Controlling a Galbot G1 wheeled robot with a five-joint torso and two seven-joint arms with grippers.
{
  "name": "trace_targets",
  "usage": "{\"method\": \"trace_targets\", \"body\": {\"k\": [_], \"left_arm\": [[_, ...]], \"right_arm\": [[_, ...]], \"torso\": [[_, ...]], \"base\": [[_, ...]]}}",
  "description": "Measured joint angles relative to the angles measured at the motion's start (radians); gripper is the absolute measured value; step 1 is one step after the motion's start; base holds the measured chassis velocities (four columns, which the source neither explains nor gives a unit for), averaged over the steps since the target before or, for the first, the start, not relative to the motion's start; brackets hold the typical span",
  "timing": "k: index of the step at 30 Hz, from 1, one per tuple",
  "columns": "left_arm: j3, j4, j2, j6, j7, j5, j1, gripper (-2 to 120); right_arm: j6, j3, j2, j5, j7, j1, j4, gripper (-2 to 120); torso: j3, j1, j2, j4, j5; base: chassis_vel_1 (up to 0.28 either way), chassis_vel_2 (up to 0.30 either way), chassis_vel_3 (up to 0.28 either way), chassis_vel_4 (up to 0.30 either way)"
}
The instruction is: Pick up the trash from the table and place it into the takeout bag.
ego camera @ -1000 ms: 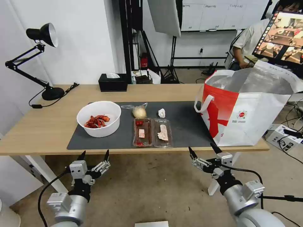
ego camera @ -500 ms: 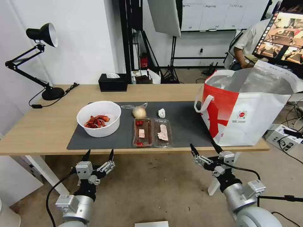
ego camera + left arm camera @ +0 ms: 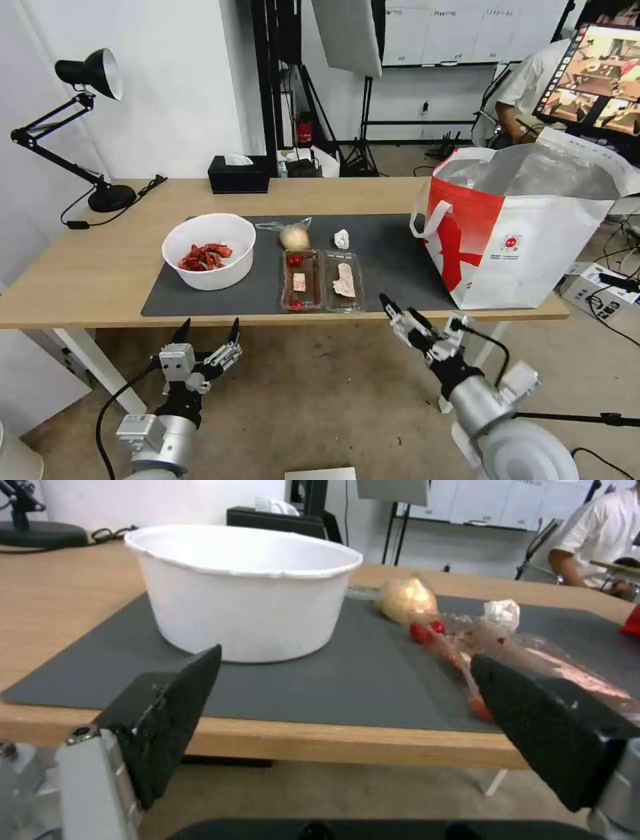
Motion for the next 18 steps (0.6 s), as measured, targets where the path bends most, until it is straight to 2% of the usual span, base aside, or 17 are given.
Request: {"method": "trace_targets", "body": {"k": [3,6,9,10,14,18], "left_arm": [[-0.001,0.004,0.000,-0.011,0.000,0.000,0.001,100],[-0.002,0.008,0.000,-0.019,0.001,0.000,0.002,100],[-0.002,0.010,0.000,-0.021,0.002,0.000,0.003,100],[-0.005,0.014,0.000,-0.021,0.003,0.000,0.004,100],[-0.010,0.025,0.000,-0.022,0.004,0.001,0.004,100],[-0.011,0.036,0.000,-0.022,0.005,0.003,0.003,100]], "right_arm": [[0.030,-0.059,0.024,0.202,0.189,0.078,0.010,100],[0.064,-0.097,0.040,0.240,0.247,0.107,0.010,100],[0.097,-0.129,0.058,0.249,0.287,0.124,0.006,100],[0.144,-0.161,0.084,0.250,0.335,0.138,-0.002,100],[0.208,-0.191,0.138,0.222,0.396,0.156,-0.035,100],[0.232,-0.197,0.162,0.208,0.428,0.176,-0.062,100]], "torso": [[0.000,0.000,0.000,0.0000,0.0001],[0.000,0.000,0.000,0.0000,-0.0001],[0.000,0.000,0.000,0.0001,-0.0002],[0.000,0.000,0.000,0.0001,-0.0001],[0.000,0.000,0.000,-0.0001,0.0000],[0.000,0.000,0.000,-0.0001,0.0000]], "base": [[0.000,0.000,0.000,0.000],[0.000,0.000,0.000,0.000],[0.000,0.000,0.000,0.000],[0.000,0.000,0.000,0.000],[0.000,0.000,0.000,0.000],[0.000,0.000,0.000,0.000]]}}
